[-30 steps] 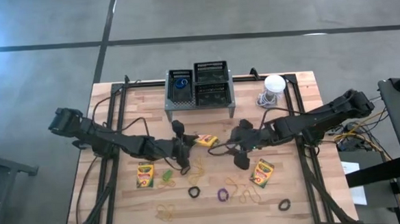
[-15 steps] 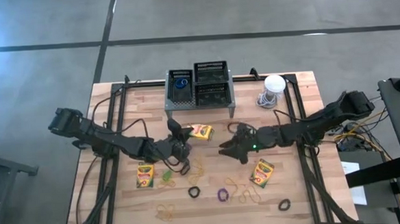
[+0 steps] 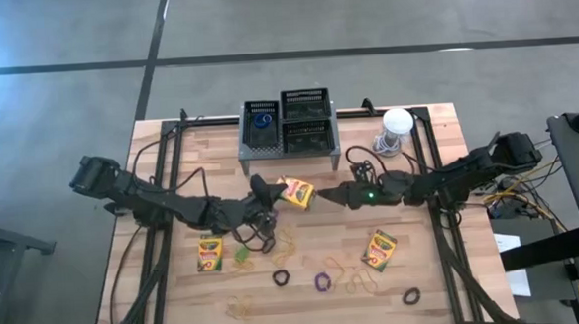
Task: Pick & Place Office Desk Supplies
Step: Put the crayon boxes into the bottom black bin on the shelf
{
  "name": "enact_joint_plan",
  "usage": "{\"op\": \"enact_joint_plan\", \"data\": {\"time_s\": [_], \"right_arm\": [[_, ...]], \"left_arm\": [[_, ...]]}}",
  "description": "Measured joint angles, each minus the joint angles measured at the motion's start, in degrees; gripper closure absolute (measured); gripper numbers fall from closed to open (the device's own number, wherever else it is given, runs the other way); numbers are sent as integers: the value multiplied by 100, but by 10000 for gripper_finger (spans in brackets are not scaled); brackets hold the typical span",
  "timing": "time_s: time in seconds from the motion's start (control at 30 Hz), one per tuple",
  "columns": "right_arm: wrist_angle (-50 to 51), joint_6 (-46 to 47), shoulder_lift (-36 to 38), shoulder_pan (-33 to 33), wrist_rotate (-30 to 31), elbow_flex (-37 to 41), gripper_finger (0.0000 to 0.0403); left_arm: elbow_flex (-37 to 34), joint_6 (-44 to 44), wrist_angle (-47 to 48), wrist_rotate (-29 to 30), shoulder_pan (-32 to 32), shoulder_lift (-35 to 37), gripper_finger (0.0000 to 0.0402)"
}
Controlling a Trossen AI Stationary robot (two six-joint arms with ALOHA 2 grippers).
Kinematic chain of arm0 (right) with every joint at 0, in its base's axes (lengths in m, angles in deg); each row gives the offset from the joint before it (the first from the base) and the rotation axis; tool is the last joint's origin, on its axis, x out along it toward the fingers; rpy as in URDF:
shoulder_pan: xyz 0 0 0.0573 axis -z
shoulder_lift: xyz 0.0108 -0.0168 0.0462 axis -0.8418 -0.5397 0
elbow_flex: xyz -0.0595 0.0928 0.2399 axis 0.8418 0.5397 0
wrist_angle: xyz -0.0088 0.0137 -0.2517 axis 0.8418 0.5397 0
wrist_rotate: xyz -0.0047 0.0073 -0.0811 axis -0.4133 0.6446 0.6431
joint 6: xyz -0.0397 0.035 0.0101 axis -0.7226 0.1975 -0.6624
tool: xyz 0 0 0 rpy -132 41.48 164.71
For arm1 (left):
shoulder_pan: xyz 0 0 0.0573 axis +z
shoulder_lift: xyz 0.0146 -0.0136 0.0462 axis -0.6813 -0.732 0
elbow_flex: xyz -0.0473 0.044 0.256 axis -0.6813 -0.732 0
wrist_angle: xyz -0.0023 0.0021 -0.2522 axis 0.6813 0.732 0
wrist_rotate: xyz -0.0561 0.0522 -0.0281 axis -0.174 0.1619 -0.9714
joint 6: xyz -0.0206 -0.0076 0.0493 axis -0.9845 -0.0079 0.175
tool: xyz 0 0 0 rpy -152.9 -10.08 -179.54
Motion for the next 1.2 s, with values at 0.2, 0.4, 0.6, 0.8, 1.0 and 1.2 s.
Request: {"op": "enact_joint_plan", "data": {"time_s": [0.2,0.4,0.6,0.8,1.0,1.2], "right_arm": [[168,346,-2,281,-233,-120,175],[435,480,-9,480,-613,-304,182],[465,316,2,559,-797,-651,184],[947,208,-11,606,-801,-916,188],[1058,103,-39,637,-778,-991,227],[1277,89,-37,661,-746,-1012,286]], "left_arm": [[170,120,-37,4,83,0,358],[343,397,-36,55,116,1,358],[363,477,20,-5,148,-6,358],[365,566,39,-23,144,3,358],[366,584,33,-27,142,4,358],[368,567,39,-173,142,4,357]]}}
